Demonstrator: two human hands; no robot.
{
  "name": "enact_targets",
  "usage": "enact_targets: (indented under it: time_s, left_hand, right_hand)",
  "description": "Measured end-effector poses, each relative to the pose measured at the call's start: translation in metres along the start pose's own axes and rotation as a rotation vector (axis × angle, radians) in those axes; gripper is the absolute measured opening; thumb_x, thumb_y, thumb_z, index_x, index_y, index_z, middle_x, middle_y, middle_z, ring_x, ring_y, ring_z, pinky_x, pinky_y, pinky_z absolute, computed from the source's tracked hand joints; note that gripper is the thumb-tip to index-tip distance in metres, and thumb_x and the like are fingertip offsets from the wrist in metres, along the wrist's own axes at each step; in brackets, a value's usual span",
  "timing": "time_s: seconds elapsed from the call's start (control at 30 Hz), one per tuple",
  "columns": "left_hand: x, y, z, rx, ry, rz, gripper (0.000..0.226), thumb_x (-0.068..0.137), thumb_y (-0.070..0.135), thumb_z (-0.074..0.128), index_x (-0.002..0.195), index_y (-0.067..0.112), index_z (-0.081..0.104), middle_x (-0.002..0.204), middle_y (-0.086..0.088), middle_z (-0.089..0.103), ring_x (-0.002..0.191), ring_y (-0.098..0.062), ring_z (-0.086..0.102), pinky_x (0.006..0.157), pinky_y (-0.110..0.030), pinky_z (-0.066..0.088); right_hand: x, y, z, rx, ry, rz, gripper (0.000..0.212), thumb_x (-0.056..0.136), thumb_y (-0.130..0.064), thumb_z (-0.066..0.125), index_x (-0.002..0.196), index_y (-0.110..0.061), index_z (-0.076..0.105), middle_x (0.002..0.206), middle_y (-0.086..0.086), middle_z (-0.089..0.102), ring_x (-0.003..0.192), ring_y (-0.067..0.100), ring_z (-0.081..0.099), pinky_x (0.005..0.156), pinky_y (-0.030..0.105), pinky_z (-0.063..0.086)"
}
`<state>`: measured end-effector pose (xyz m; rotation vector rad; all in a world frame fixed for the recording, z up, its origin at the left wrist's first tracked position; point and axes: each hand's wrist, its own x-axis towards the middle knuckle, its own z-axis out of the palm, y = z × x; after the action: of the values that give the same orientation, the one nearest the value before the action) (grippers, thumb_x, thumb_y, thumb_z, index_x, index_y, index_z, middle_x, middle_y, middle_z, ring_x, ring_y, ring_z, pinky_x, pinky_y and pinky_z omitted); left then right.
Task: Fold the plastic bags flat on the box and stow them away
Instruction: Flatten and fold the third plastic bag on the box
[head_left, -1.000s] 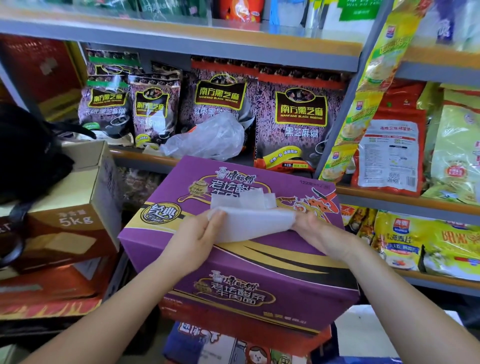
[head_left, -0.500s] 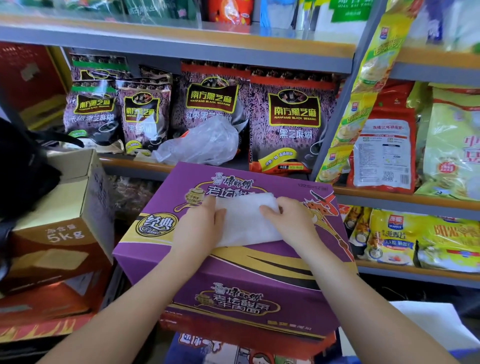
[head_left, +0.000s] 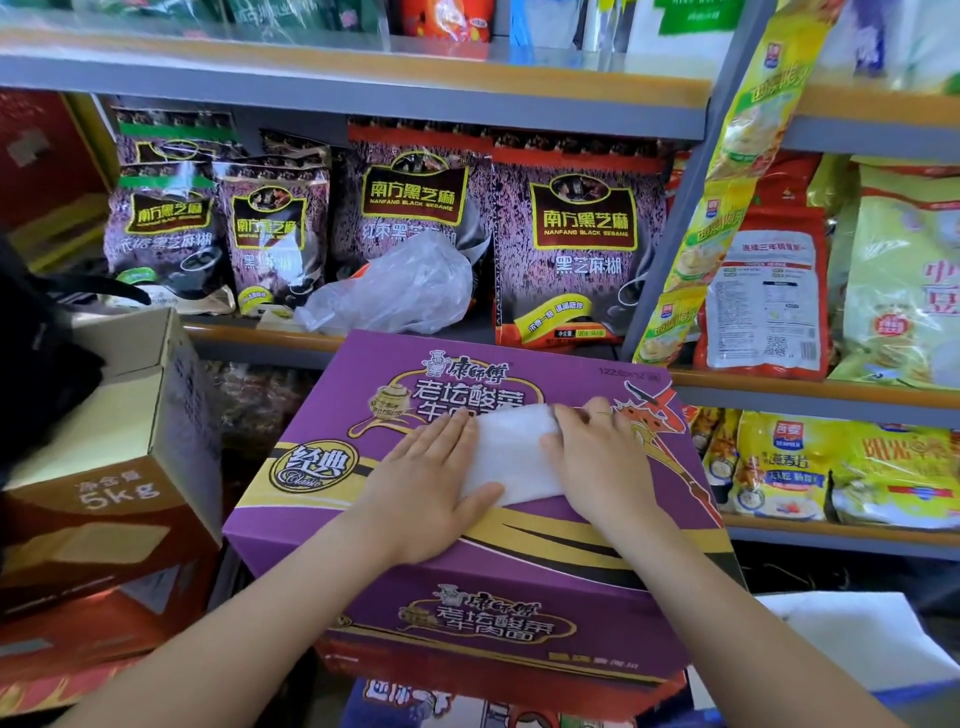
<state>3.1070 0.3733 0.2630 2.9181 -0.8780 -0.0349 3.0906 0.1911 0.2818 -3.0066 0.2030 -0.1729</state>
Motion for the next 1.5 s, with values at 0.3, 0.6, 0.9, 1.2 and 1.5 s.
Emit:
enact_targets:
  time_s: [0.3, 0.6, 0.9, 1.2, 1.5]
  left_hand:
    - [0.0, 0.001, -0.002, -0.052, 0.009, -0.006, 0.102, 0.059, 0.069, -0.01, 0.147, 0.016, -0.007, 0.157, 0.001, -0.006, 0.143, -0.009, -0.008, 0.113, -0.026, -0.008]
    - [0.001, -0.008, -0.007, -0.032, -0.057, 0.029, 0.112, 0.053, 0.078, -0.006, 0.146, 0.016, -0.01, 0.156, 0.001, -0.013, 0.142, -0.009, -0.012, 0.111, -0.024, -0.009]
    - [-0.002, -0.015, -0.008, -0.049, -0.038, 0.072, 0.117, 0.053, 0.085, 0.003, 0.147, 0.016, -0.005, 0.156, 0.001, -0.01, 0.143, -0.01, -0.008, 0.113, -0.025, -0.005]
    - [-0.007, -0.021, -0.011, -0.092, 0.04, 0.229, 0.12, 0.051, 0.091, 0.006, 0.146, 0.019, 0.018, 0.156, 0.001, 0.006, 0.143, -0.012, 0.006, 0.108, -0.02, -0.006]
    - [-0.025, -0.001, -0.004, -0.04, 0.035, 0.336, 0.107, 0.057, 0.091, 0.027, 0.145, 0.029, 0.021, 0.151, -0.009, 0.027, 0.138, -0.023, 0.028, 0.109, -0.028, 0.013]
  right_hand:
    - [-0.003, -0.033, 0.012, 0.024, -0.121, -0.473, 0.08, 0.081, -0.055, -0.003, 0.15, -0.015, 0.008, 0.159, -0.001, 0.008, 0.146, 0.011, 0.002, 0.113, 0.025, -0.011]
    - [0.005, 0.006, 0.007, -0.026, -0.285, -0.292, 0.054, 0.101, -0.037, 0.012, 0.15, -0.022, -0.007, 0.158, -0.009, -0.011, 0.144, 0.005, -0.01, 0.118, 0.031, -0.007]
    - [0.001, 0.005, 0.006, -0.004, -0.234, -0.268, 0.055, 0.101, -0.038, 0.015, 0.15, -0.021, -0.005, 0.158, -0.007, -0.01, 0.145, 0.007, -0.009, 0.119, 0.032, -0.006]
    - [-0.011, 0.001, 0.003, 0.103, -0.119, -0.49, 0.047, 0.1, -0.017, 0.029, 0.147, -0.023, 0.025, 0.158, -0.007, 0.009, 0.145, 0.008, 0.002, 0.111, 0.019, -0.01]
    - [-0.041, 0.029, -0.001, 0.085, -0.253, -0.515, 0.106, 0.061, -0.087, 0.024, 0.149, -0.028, 0.012, 0.158, -0.013, 0.0, 0.143, 0.001, -0.005, 0.112, 0.019, -0.008]
